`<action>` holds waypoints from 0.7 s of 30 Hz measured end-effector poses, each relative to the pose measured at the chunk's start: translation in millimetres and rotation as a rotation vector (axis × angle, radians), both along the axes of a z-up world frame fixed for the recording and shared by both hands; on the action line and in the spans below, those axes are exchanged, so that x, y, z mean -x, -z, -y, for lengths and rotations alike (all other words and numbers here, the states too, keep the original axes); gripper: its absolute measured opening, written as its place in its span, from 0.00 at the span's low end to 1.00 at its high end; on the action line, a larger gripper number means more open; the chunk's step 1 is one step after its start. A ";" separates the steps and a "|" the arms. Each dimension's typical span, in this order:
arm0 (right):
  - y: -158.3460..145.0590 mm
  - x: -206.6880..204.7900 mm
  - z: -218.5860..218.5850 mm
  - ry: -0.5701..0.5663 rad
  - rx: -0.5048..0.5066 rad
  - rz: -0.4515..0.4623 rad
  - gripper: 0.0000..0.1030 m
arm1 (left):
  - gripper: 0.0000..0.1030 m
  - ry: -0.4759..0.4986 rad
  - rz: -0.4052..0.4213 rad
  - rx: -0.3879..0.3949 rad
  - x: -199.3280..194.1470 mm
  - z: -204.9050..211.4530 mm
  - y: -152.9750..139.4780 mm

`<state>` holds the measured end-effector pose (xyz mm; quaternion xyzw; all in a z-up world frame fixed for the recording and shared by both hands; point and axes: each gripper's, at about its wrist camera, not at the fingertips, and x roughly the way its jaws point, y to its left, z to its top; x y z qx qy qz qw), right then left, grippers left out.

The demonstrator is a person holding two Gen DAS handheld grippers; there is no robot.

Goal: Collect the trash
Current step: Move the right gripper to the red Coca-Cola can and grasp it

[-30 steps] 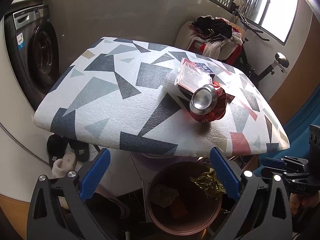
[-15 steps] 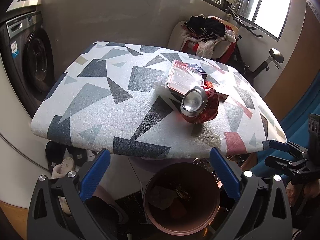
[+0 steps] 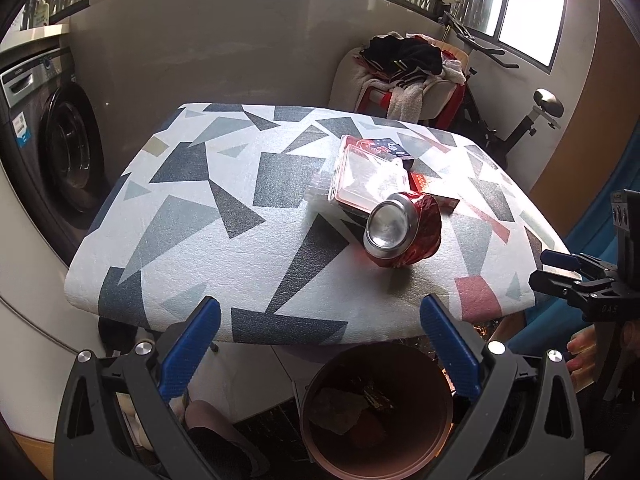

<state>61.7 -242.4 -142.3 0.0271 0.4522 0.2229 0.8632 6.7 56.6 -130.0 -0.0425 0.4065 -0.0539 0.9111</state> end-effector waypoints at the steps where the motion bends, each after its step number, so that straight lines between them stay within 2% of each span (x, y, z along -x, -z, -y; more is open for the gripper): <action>1: 0.4 -4.0 -2.0 -0.009 0.001 0.001 0.95 | 0.95 0.004 -0.005 0.008 -1.8 -0.7 1.3; 3: -0.5 -11.7 -8.4 -0.041 0.016 0.018 0.95 | 0.95 0.005 -0.014 0.022 -5.2 -2.2 3.4; 7: -0.7 -27.6 -37.3 -0.140 0.182 0.116 0.95 | 0.95 -0.015 -0.026 0.013 -10.4 -6.8 7.1; 9: 2.2 -33.6 -60.8 -0.226 0.307 0.204 0.94 | 0.95 -0.055 -0.042 -0.011 -13.7 -11.1 9.2; 11: 7.0 -36.5 -85.8 -0.333 0.426 0.311 0.94 | 0.95 -0.083 -0.043 -0.002 -14.4 -18.0 10.8; 13: 13.0 -40.1 -108.1 -0.434 0.491 0.367 0.94 | 0.95 -0.096 -0.044 0.009 -14.0 -23.0 12.2; 17: 26.7 -47.0 -145.4 -0.571 0.563 0.422 0.94 | 0.95 -0.110 -0.045 0.008 -12.1 -29.5 15.2; 21: 44.0 -53.7 -174.2 -0.658 0.675 0.464 0.93 | 0.95 -0.126 -0.059 0.031 -10.8 -37.6 20.4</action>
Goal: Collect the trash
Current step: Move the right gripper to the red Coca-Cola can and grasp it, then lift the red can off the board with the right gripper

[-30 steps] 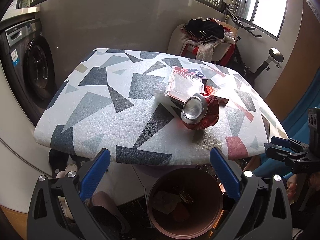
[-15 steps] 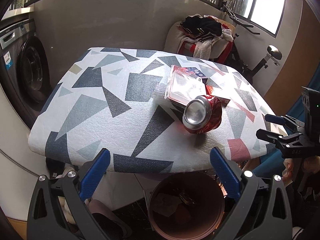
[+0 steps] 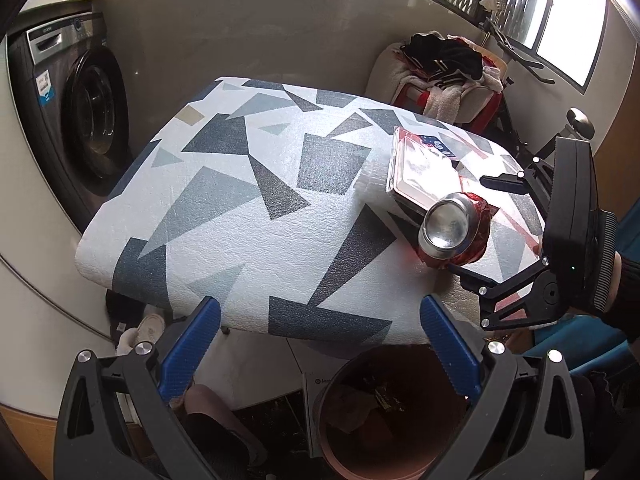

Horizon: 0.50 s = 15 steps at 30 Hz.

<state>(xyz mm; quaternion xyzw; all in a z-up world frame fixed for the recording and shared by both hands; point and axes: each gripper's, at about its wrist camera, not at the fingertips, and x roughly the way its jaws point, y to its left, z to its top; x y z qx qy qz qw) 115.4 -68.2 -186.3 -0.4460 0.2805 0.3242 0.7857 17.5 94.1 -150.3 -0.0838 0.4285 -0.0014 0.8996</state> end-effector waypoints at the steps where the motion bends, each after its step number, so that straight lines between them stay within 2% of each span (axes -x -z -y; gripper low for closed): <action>1: 3.3 -0.5 -4.1 -0.016 0.022 0.008 0.86 | 0.95 -0.002 -0.001 0.006 1.0 -1.6 1.1; 3: 8.9 -0.1 -9.9 -0.055 0.058 -0.017 0.69 | 0.95 -0.005 -0.001 0.012 2.1 -3.8 2.3; 7: 9.3 10.8 -8.7 -0.090 0.060 -0.032 0.61 | 0.95 -0.011 -0.003 0.029 2.1 -7.1 5.3; 11: -1.1 19.6 6.3 -0.073 -0.023 -0.123 0.61 | 0.95 -0.011 -0.007 0.044 -0.4 -7.8 7.6; 15: -11.5 13.2 32.8 0.042 -0.191 -0.258 0.60 | 0.95 0.003 -0.005 0.057 -1.8 -3.3 8.3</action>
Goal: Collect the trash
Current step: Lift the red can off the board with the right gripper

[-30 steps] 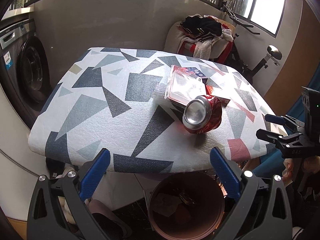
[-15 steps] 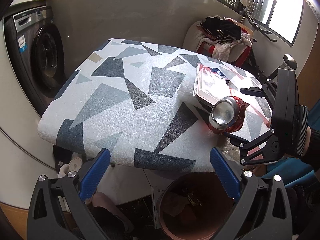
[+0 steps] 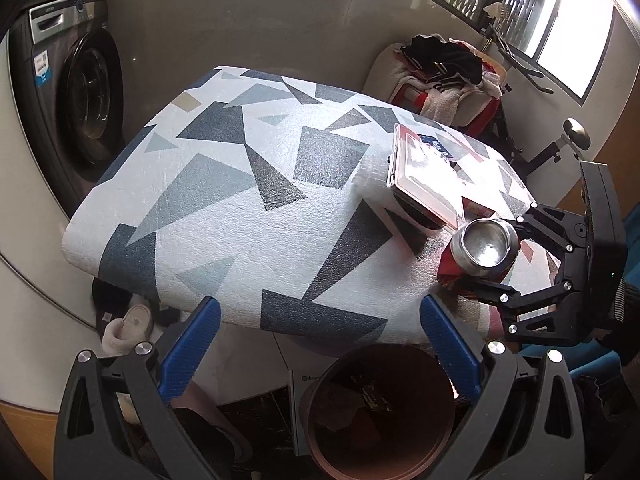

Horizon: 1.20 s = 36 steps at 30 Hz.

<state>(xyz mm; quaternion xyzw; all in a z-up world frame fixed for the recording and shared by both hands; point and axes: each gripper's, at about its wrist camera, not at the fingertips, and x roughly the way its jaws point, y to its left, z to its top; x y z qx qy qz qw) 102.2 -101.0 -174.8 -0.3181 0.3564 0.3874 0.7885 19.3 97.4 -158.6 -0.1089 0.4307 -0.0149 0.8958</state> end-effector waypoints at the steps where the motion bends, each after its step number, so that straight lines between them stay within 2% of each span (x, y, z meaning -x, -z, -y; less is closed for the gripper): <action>1: -1.5 -2.7 8.2 0.040 -0.042 -0.031 0.60 | 0.95 0.006 0.001 0.000 -0.1 2.0 0.1; 3: -2.3 -9.8 23.9 0.117 -0.123 -0.096 0.56 | 0.95 0.017 0.000 0.000 -0.2 5.6 0.1; 5: -1.3 -16.7 38.4 0.199 -0.184 -0.147 0.21 | 0.95 0.027 -0.002 0.001 -0.7 8.9 0.5; 6: 1.4 -20.5 44.5 0.239 -0.198 -0.180 0.16 | 0.95 0.030 -0.002 0.002 -1.2 10.0 0.6; 9: 8.5 -22.8 57.7 0.288 -0.242 -0.219 0.16 | 0.95 0.038 -0.002 0.005 -2.8 12.9 0.4; 15: 19.2 -23.7 57.1 0.287 -0.265 -0.268 0.09 | 0.95 0.048 0.000 0.026 -8.3 15.9 -0.4; 18: 11.4 -26.5 66.0 0.321 -0.354 -0.308 0.09 | 0.94 0.060 -0.005 0.060 -15.1 16.5 -0.4; 20: 3.3 -27.0 73.6 0.358 -0.394 -0.309 0.09 | 0.88 0.079 -0.008 0.088 -23.4 18.7 -1.2; 25: -14.5 -29.2 96.2 0.455 -0.441 -0.279 0.09 | 0.76 0.112 -0.014 0.194 -69.6 29.9 -4.0; 30: -27.0 -27.4 111.7 0.487 -0.464 -0.243 0.09 | 0.69 0.165 -0.021 0.299 -141.9 45.6 -10.7; 33: -25.7 -28.1 120.9 0.511 -0.472 -0.241 0.09 | 0.68 0.227 -0.005 0.262 -183.1 60.2 -14.1; 35: -22.0 -29.1 126.5 0.524 -0.467 -0.236 0.09 | 0.68 0.246 -0.025 0.176 -207.4 72.0 -12.0; 36: -19.8 -29.3 128.9 0.531 -0.463 -0.235 0.09 | 0.67 0.255 -0.042 0.157 -218.2 76.4 -9.1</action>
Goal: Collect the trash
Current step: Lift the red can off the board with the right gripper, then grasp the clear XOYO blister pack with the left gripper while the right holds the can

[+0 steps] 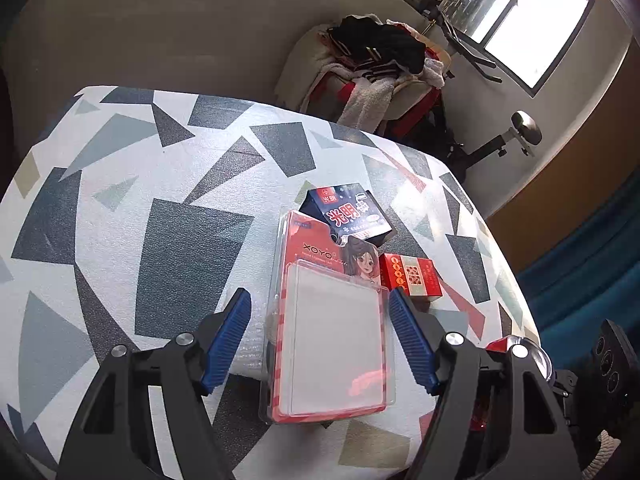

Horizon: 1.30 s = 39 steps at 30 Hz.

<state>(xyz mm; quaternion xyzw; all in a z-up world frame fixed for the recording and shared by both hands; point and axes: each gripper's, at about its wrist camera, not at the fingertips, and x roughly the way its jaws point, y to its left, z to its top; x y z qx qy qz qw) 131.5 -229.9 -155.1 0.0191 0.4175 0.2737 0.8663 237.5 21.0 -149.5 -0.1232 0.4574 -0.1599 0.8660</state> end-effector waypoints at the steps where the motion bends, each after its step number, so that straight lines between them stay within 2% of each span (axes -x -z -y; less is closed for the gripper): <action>1: 2.1 -0.9 2.6 0.005 -0.003 -0.005 0.09 | 0.67 0.004 -0.016 -0.014 -10.7 3.1 3.9; 6: 11.0 -4.7 11.3 0.018 -0.008 -0.021 0.09 | 0.64 -0.008 -0.089 -0.019 -43.5 9.1 24.7; 10: 13.0 -6.7 13.5 0.016 -0.007 -0.023 0.09 | 0.48 -0.002 -0.147 -0.038 -51.2 15.8 41.7; 11: 12.9 -6.8 14.1 0.016 -0.006 -0.020 0.09 | 0.47 -0.008 -0.138 -0.037 -50.7 15.7 41.3; 13: 12.0 -6.6 14.8 0.016 -0.004 -0.015 0.09 | 0.36 -0.027 -0.120 -0.024 -48.3 12.7 36.4; 15: 11.1 -7.0 16.0 0.018 -0.007 -0.014 0.09 | 0.29 -0.026 -0.106 0.023 -46.4 8.7 27.4; 19: 7.4 -6.4 17.1 0.024 -0.013 -0.004 0.09 | 0.20 0.041 -0.022 0.065 -36.8 14.9 -7.5; 23: 2.0 -5.1 19.1 0.034 -0.023 0.007 0.09 | 0.17 0.092 0.073 0.068 -16.7 24.6 -40.7; 25: -1.0 -4.3 19.9 0.038 -0.025 0.010 0.09 | 0.17 0.117 0.095 0.083 -7.3 28.0 -49.4; 31: -12.3 2.1 21.8 0.047 -0.020 0.030 0.09 | 0.15 0.154 0.121 0.129 16.0 37.1 -63.7; 39: -23.3 14.7 29.0 0.060 -0.017 0.045 0.09 | 0.15 0.160 0.130 0.191 58.1 32.3 -69.0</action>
